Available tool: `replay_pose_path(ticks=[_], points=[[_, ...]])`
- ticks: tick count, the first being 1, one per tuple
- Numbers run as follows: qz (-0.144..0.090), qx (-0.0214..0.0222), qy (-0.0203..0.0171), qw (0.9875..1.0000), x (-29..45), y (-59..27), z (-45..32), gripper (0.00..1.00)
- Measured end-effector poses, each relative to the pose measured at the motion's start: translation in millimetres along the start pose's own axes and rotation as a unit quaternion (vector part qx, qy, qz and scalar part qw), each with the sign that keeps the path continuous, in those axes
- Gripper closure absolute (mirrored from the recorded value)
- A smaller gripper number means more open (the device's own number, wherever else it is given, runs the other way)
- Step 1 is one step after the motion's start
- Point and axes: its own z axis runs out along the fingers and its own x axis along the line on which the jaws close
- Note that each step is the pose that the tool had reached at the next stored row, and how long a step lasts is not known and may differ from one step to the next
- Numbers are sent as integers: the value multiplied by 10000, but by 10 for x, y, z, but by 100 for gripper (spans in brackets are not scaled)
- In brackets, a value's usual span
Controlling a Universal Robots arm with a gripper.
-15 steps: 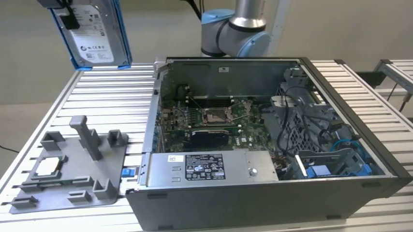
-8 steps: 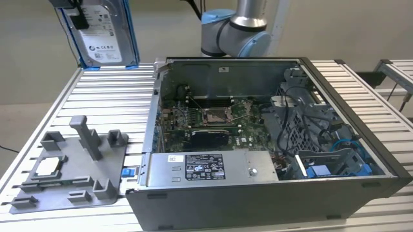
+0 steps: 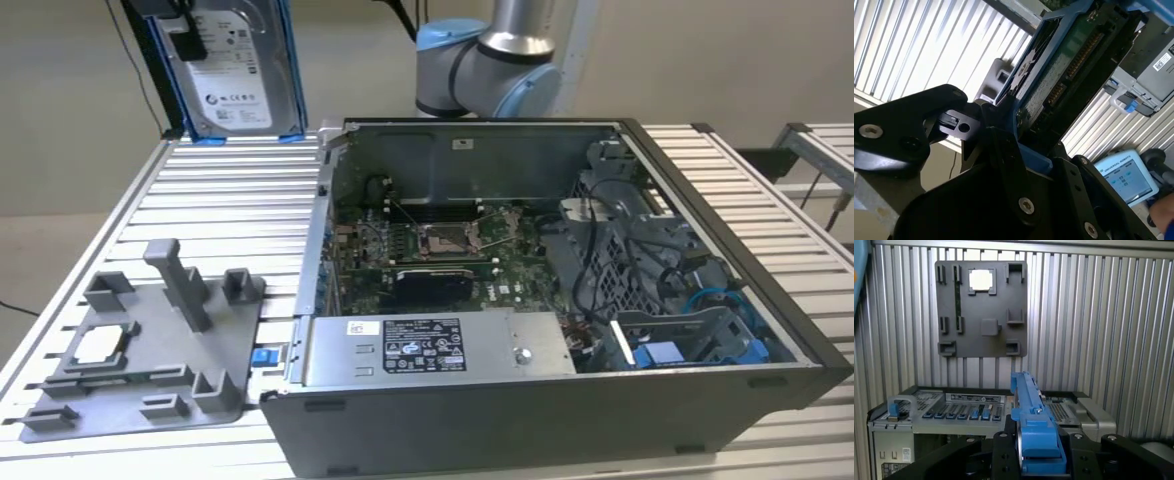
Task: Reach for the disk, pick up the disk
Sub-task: 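Pick up the disk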
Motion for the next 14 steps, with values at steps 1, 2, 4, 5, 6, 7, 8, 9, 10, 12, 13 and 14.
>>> replay_pose_path(ticks=[1,2,4,5,6,7,8,9,10,12,13,14], points=[[0,-1,0,10000,0,-25,2,100],[0,-3,0,10000,1,-49,4,100],[0,-6,0,10000,2,-100,8,100],[0,-7,0,10000,2,-123,10,100],[0,-8,0,10000,3,-148,13,100],[0,-10,0,10000,3,-173,14,100],[0,-12,0,10000,4,-197,16,100],[1,-13,0,10000,4,-222,18,100],[0,-14,0,10000,5,-246,20,100],[1,-17,0,10000,5,-295,25,100],[0,-19,0,10000,6,-320,27,100],[0,-20,0,10000,7,-344,29,100]])
